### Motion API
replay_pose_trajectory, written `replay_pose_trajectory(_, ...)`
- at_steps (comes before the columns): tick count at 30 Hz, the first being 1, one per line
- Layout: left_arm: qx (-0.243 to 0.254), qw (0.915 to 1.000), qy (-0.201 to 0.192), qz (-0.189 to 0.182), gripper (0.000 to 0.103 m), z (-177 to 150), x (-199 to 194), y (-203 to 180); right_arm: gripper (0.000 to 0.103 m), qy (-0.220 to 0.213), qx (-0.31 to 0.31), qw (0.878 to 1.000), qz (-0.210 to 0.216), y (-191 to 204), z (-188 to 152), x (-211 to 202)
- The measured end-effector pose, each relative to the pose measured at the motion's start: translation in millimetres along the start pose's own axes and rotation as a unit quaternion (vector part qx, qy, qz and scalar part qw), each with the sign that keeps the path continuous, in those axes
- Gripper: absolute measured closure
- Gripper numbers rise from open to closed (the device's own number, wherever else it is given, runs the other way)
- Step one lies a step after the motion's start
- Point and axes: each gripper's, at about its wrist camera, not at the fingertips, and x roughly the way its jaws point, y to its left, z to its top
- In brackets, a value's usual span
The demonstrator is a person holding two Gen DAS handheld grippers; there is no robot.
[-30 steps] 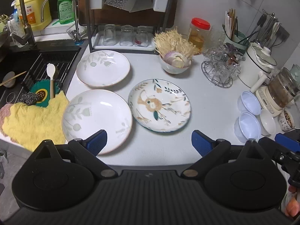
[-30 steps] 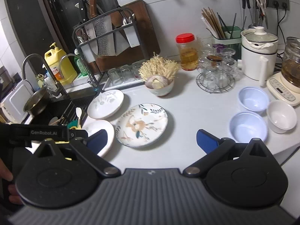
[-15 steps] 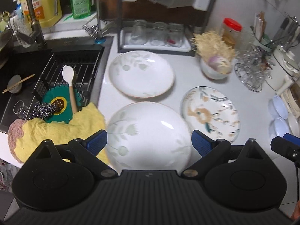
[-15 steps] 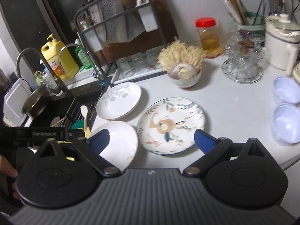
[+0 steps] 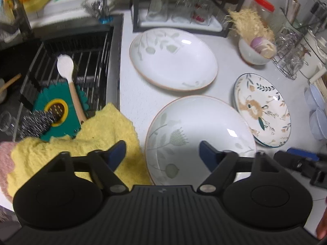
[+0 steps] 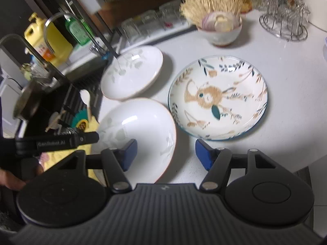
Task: Organize plates and bowls
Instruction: 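Reach both grippers to the rim of the white leaf plate and close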
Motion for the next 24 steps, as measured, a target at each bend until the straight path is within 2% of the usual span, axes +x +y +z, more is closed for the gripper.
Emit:
replay_pose_trajectory(1,-0.008,0.9999,0.007,-0.006,0.031,1.0,6.1,4.7,0.044,0.006,0.004,1.0,-0.002,0.9,-0.8,5.2)
replay_pose_trajectory(4,-0.025,0.9995,0.012,-0.014,0.04,2.3,20.5,15.8,0.046,0.024,0.02,1.0,0.003,0.6,-3.3,20.9)
replay_pose_trajectory(9,-0.035,0.9989,0.012,-0.03,0.061,0.8,36.6,27.9,0.065,0.03,0.037,0.999,-0.004,-0.3,-7.5,39.2)
replay_pose_trajectory(11,-0.034,0.9986,0.01,-0.038,0.066,-0.7,40.8,29.2,0.076,0.03,0.04,0.999,-0.007,-1.5,-9.3,43.2)
replay_pose_trajectory(14,-0.029,0.9984,0.01,-0.047,0.073,-2.8,45.6,28.4,0.078,0.031,0.042,0.999,-0.013,-4.2,-11.0,48.3)
replay_pose_trajectory(19,-0.019,0.9983,0.006,-0.054,0.078,-3.8,52.3,26.6,0.087,0.027,0.035,0.999,-0.01,-5.4,-12.9,55.3)
replay_pose_trajectory(24,-0.009,0.9983,0.002,-0.057,0.078,-2.8,53.2,26.4,0.087,0.015,0.02,1.0,-0.009,-2.2,-14.9,56.0)
